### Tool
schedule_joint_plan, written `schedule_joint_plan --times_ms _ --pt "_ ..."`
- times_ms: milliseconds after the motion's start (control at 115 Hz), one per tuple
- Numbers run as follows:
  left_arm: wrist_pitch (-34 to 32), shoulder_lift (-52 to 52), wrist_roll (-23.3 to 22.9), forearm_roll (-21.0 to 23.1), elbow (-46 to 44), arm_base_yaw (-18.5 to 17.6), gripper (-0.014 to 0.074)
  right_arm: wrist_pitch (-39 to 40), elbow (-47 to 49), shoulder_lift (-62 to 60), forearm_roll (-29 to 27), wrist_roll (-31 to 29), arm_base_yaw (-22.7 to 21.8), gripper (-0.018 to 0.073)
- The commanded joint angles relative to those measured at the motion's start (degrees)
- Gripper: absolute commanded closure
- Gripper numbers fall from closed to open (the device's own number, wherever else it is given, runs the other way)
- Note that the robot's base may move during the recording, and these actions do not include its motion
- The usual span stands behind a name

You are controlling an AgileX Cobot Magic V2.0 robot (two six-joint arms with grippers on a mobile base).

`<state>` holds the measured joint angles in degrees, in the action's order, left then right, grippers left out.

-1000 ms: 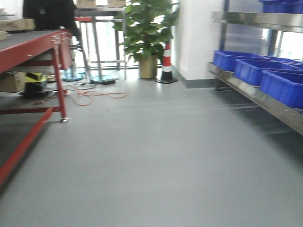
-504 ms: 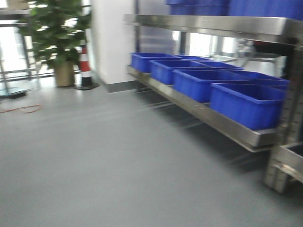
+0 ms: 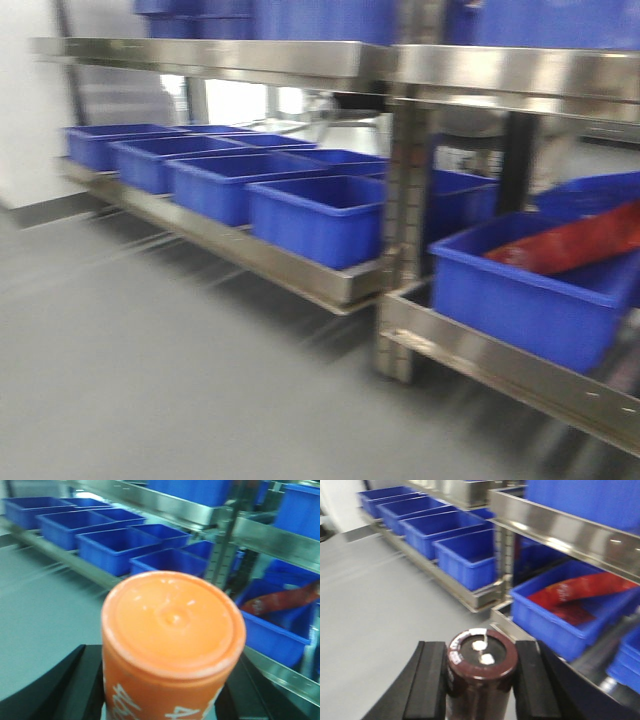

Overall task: Place cylindrical capacitor in blue bin on shelf
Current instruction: 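Drive the base toward the steel shelf of blue bins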

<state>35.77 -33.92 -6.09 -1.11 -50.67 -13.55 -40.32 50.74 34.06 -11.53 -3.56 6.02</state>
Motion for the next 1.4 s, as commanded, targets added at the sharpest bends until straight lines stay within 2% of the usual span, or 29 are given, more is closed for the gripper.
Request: schedule_joint_plan --times_ms 0,1391 --pt "-0.9 0.2 0.0 0.3 0.1 -0.3 0.0707 1.9 -0.2 -0.4 0.3 -0.2 0.0 0.0721" --pt "-0.9 0.2 0.0 0.3 0.1 -0.3 0.0707 1.9 -0.2 -0.4 0.3 -0.2 0.0 0.0721"
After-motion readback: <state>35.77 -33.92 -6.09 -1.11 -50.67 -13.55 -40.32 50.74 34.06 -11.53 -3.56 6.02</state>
